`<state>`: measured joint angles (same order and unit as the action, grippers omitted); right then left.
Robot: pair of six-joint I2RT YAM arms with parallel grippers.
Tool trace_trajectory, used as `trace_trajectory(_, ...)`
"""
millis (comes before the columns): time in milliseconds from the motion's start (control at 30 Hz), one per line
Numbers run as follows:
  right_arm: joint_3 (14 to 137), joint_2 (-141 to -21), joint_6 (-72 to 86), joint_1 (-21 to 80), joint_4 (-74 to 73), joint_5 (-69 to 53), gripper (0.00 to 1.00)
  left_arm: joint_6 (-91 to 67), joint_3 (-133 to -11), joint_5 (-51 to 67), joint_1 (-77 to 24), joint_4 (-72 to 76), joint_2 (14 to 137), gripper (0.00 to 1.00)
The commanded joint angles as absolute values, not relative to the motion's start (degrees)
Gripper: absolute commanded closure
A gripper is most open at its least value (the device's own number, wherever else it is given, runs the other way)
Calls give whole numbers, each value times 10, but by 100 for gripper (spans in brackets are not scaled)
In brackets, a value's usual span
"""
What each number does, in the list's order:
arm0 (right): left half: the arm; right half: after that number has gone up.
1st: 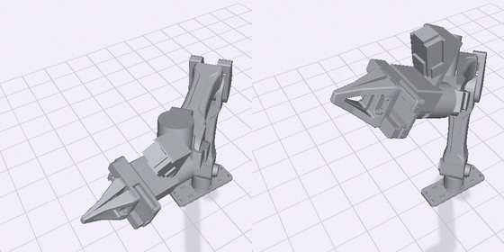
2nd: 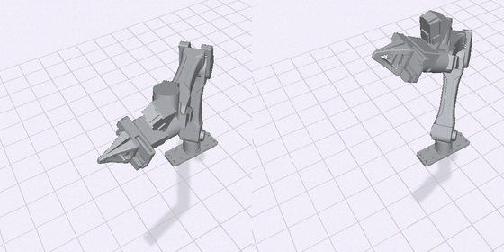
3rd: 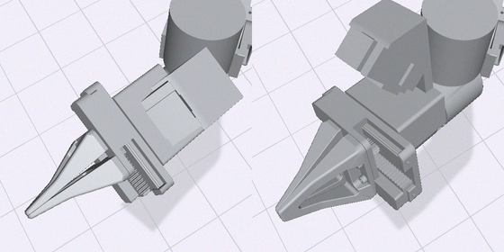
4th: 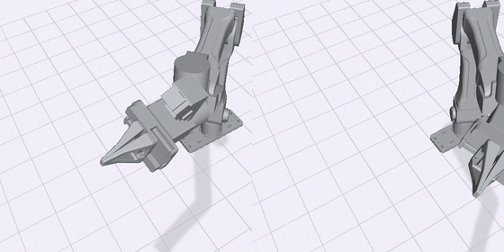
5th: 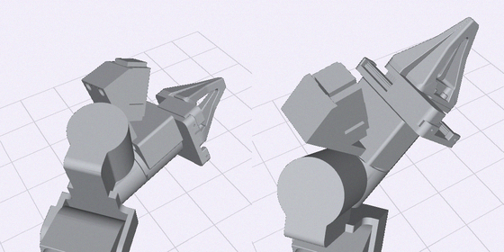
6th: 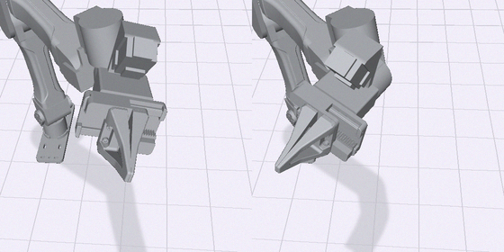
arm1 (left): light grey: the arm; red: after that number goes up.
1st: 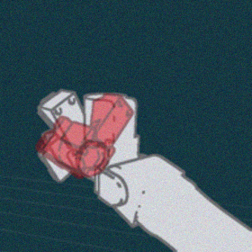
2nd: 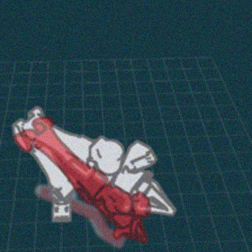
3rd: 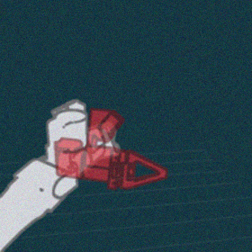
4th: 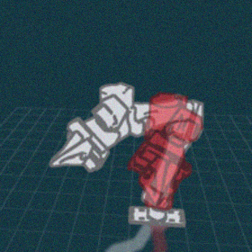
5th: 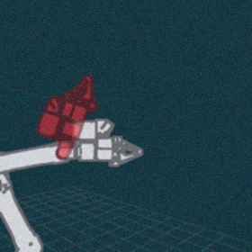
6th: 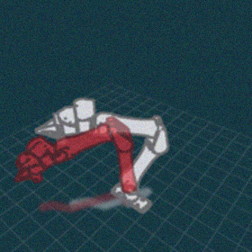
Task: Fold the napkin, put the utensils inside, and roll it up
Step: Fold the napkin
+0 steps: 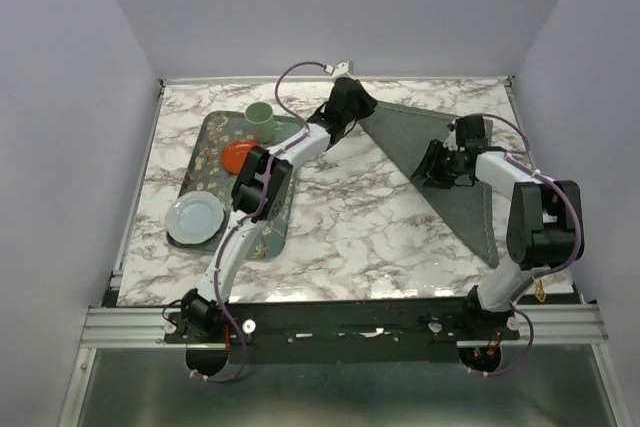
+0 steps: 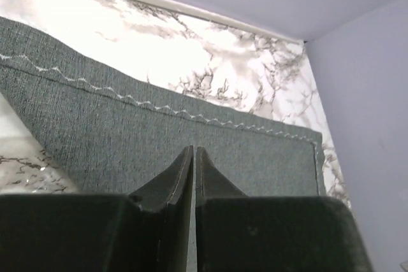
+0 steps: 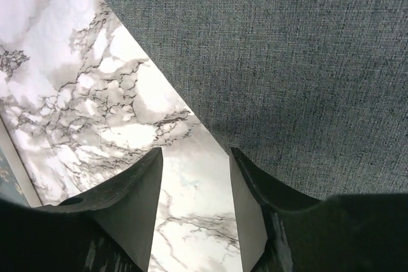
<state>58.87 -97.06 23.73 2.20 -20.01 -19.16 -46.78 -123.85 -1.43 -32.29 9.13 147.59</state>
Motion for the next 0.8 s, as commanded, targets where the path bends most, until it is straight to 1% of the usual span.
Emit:
trace_trajectory(0,620,-970,214,43,-183,-176,43,-499,-1256,-47,-314,139,1506,86)
trace_trajectory(167,635,-983,250,44,-182,-192,44,-563,-1265,-51,-292,177,1538,86)
trace_trajectory(300,633,-977,272,44,-182,-169,45,-621,-1284,-58,-278,201,1571,90)
trace_trajectory(333,633,-977,278,44,-183,-161,45,-630,-1294,-74,-275,192,1575,94)
trace_trajectory(400,631,-970,283,44,-184,-153,46,-649,-1289,-93,-272,194,1576,97)
trace_trajectory(433,629,-968,286,44,-184,-153,46,-650,-1287,-118,-273,193,1578,97)
trace_trajectory(567,614,-953,299,44,-192,-134,46,-651,-1318,-142,-272,173,1597,98)
trace_trajectory(633,606,-939,302,44,-201,-118,46,-663,-1312,-154,-272,150,1595,100)
trace_trajectory(767,609,-926,281,43,-217,-79,46,-649,-1301,-169,-269,138,1586,100)
